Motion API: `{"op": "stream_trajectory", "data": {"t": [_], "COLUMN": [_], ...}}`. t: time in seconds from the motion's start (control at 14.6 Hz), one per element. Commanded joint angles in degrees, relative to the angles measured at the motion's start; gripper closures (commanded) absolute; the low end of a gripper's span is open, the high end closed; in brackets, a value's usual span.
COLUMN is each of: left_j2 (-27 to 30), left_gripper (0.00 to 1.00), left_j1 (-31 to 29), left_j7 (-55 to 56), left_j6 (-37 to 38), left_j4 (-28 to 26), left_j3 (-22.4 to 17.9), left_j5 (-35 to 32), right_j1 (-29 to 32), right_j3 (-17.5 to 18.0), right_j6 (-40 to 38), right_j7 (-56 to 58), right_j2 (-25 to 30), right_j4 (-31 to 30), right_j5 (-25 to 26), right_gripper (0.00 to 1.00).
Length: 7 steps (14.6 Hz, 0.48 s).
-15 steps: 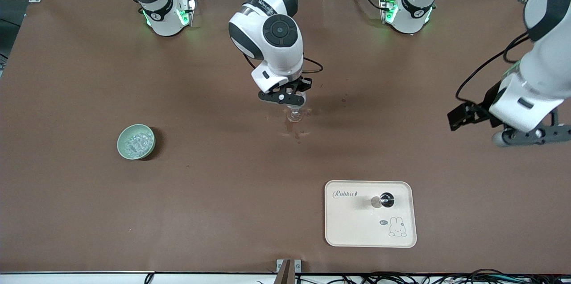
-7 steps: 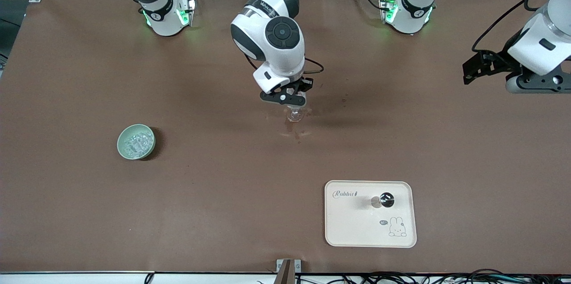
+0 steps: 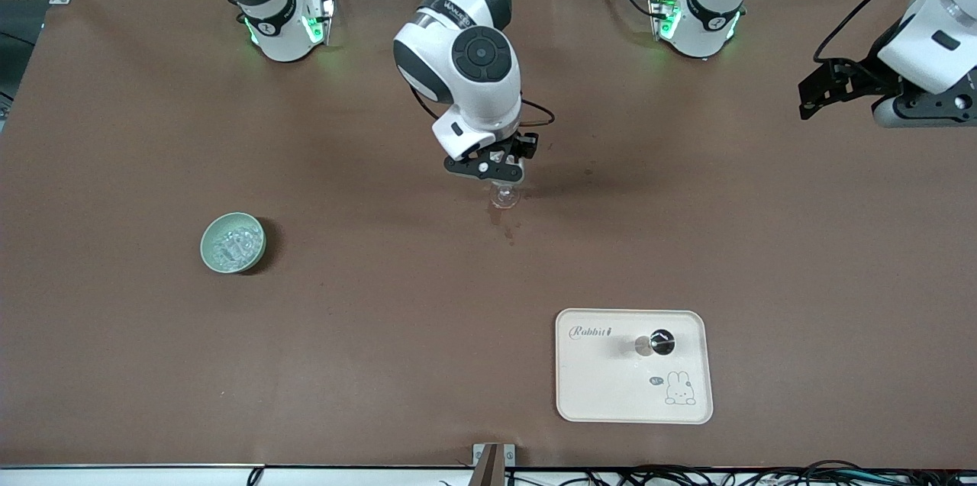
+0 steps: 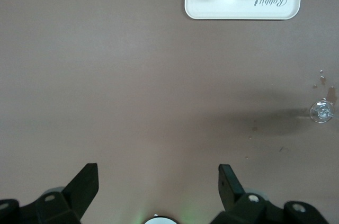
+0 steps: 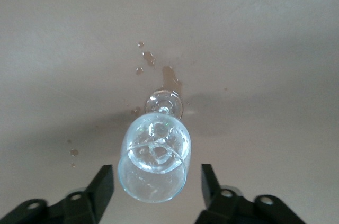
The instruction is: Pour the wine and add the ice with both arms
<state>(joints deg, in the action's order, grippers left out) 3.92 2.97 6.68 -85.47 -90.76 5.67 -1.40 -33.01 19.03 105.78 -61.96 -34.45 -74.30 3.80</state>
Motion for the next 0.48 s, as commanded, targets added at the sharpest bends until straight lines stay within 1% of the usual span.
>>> {"op": "stream_trajectory", "data": {"t": [0.0, 0.07, 0.14, 0.2, 0.34, 0.41], "left_j2": [2.4, 2.3, 2.3, 2.2, 2.1, 2.0], "left_gripper": [0.0, 0.0, 0.0, 0.0, 0.0, 0.0], "left_j1": [0.3, 0.2, 0.1, 0.1, -0.2, -0.2], "left_j7": [0.5, 0.6, 0.6, 0.7, 0.6, 0.6], "left_j6": [-1.1, -1.1, -1.1, -1.1, -1.1, -1.1], "left_j4": [-1.7, -1.4, -1.3, -1.3, -0.6, -0.2], "left_j3": [-0.3, -0.3, -0.4, -0.6, -0.6, -0.6], "left_j5": [0.7, 0.7, 0.7, 0.8, 0.8, 0.9], "right_j1": [1.8, 3.2, 5.7, 8.7, 14.3, 17.3], "right_j3": [-0.8, -0.7, -0.7, -0.7, -0.6, -0.5], "right_j6": [-4.3, -5.0, -6.6, -8.5, -9.0, -9.0], "right_j7": [-1.1, -0.9, -0.6, -0.5, 2.0, 3.4], "right_j2": [2.8, 5.9, 7.5, 8.2, 9.1, 9.5], "right_j4": [2.4, 2.4, 2.1, 2.0, 1.9, 1.8], "right_j5": [4.8, 9.6, 12.1, 13.0, 16.4, 17.3], "right_gripper": [0.0, 0.0, 0.0, 0.0, 0.0, 0.0]}}
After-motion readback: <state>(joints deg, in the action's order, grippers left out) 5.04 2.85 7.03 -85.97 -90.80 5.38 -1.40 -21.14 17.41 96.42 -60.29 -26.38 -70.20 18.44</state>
